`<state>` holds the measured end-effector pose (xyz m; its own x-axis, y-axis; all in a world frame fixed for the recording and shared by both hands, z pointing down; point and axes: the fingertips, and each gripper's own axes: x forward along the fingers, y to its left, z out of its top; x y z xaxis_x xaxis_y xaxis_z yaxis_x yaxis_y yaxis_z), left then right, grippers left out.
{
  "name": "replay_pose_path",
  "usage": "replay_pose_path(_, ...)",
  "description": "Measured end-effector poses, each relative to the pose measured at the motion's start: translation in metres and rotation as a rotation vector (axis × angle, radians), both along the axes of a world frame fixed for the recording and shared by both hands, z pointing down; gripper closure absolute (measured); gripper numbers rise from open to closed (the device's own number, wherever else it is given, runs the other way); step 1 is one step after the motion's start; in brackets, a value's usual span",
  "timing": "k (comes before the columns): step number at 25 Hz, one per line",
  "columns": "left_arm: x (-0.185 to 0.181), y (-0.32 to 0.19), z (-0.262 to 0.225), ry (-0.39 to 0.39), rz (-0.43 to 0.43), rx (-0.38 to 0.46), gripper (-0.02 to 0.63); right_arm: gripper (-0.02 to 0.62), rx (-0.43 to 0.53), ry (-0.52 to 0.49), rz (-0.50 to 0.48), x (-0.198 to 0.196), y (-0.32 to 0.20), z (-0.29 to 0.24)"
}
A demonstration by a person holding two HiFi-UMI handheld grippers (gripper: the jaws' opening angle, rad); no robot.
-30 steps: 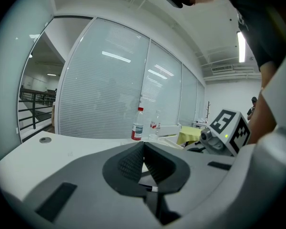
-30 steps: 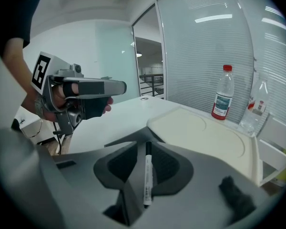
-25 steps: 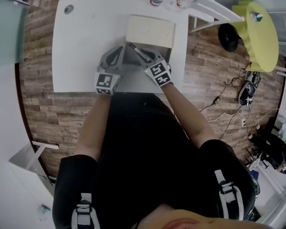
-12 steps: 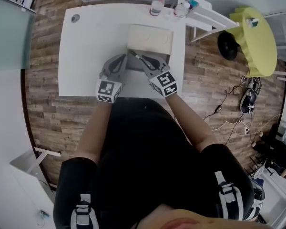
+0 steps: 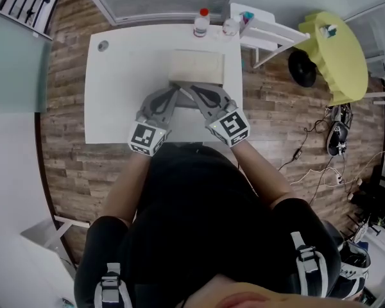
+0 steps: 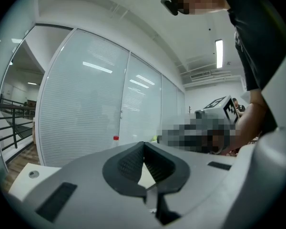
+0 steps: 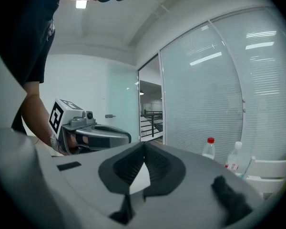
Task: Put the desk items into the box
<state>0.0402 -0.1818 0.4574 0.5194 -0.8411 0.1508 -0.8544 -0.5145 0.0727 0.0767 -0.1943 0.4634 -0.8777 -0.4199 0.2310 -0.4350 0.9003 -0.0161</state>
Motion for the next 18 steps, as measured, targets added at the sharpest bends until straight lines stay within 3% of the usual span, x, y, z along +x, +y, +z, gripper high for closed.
replay_pose_path(9, 0.029, 0.000, -0.041, -0.019, 0.055, 0.075, 0.594, 0.578, 0.032, -0.036, 0.011, 0.024, 0.006, -0.039)
replay_pose_path(18, 0.031, 0.001, -0.052, -0.001, 0.062, 0.087, 0.594, 0.579, 0.072, -0.050, 0.028, 0.030, 0.007, -0.058)
